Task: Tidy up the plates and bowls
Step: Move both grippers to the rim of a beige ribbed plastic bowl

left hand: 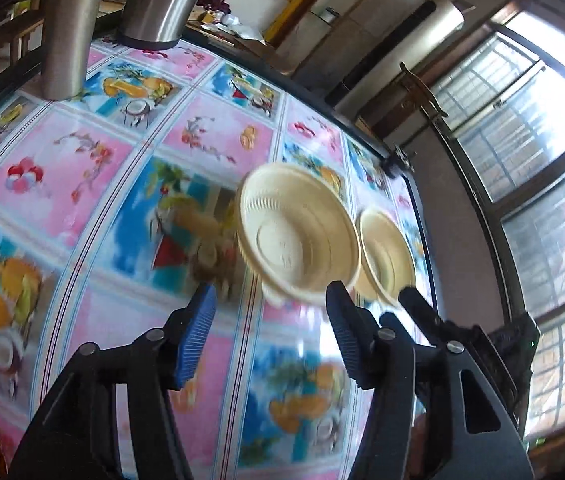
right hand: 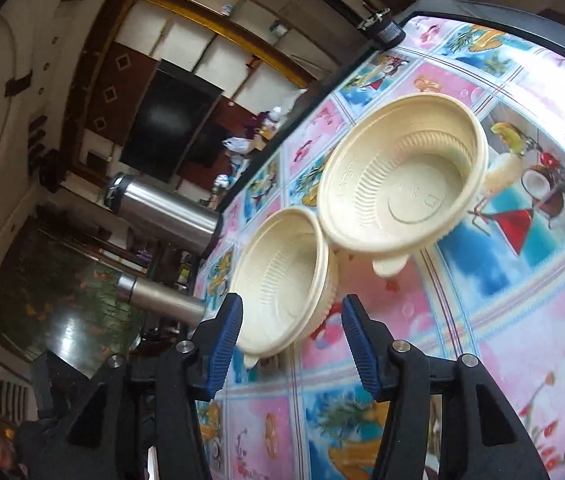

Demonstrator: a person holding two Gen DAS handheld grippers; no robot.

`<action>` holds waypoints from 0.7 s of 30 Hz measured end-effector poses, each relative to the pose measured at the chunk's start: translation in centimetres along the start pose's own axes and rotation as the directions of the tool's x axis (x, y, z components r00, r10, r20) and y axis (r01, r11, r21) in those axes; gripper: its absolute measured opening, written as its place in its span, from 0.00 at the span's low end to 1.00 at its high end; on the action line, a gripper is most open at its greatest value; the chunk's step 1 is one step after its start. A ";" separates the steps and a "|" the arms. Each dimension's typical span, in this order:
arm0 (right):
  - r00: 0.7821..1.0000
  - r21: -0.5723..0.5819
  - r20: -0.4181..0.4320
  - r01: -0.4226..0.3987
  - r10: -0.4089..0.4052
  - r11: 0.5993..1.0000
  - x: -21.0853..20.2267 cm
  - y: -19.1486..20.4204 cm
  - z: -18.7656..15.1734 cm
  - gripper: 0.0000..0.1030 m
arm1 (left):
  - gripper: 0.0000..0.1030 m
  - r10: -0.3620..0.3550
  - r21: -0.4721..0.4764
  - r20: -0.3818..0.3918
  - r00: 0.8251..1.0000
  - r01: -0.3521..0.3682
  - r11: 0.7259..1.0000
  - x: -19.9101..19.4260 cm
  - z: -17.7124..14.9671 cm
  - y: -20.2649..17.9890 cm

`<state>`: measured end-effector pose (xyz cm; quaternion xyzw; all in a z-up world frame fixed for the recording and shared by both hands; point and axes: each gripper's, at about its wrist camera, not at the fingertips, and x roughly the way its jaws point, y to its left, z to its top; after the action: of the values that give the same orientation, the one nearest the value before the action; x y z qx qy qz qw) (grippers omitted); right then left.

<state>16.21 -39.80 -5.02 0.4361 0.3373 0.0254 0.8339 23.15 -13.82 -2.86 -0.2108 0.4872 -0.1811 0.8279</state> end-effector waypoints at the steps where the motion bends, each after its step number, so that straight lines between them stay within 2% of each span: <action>1: 0.999 0.015 -0.010 0.030 -0.030 0.999 0.6 0.0 0.6 0.53 | 0.55 0.002 -0.012 -0.004 1.000 -0.002 1.000 0.6 0.6 0.1; 5: 0.994 0.077 -0.068 0.086 -0.081 0.993 2.9 -0.6 2.0 0.53 | 0.55 -0.015 -0.077 -0.010 1.000 0.014 0.997 2.7 2.2 0.6; 8: 0.987 0.055 -0.104 0.126 -0.119 0.991 4.3 -0.2 2.3 0.53 | 0.55 -0.029 -0.101 -0.023 0.999 0.026 0.995 4.4 2.6 0.9; 13: 0.981 0.021 -0.161 0.115 -0.110 0.993 6.3 0.6 2.0 0.53 | 0.55 -0.062 -0.140 -0.053 0.997 0.054 0.989 6.6 2.5 1.6; 15: 0.981 0.018 -0.149 0.129 -0.125 0.991 6.5 0.6 1.9 0.53 | 0.55 -0.067 -0.132 -0.084 0.994 0.056 0.990 7.3 2.8 1.4; 17: 0.982 0.016 -0.144 0.130 -0.126 0.991 6.8 0.5 1.9 0.53 | 0.55 -0.092 -0.128 -0.075 0.993 0.082 0.988 7.2 2.9 1.0; 21: 0.982 0.017 -0.120 0.147 -0.144 0.989 7.1 0.1 2.0 0.53 | 0.55 -0.089 -0.100 -0.076 0.993 0.081 0.992 6.8 3.0 0.8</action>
<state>22.83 -38.78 -8.04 0.4188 0.4175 -0.0143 0.8063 29.02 -15.99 -6.93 -0.2637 0.5186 -0.2008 0.7882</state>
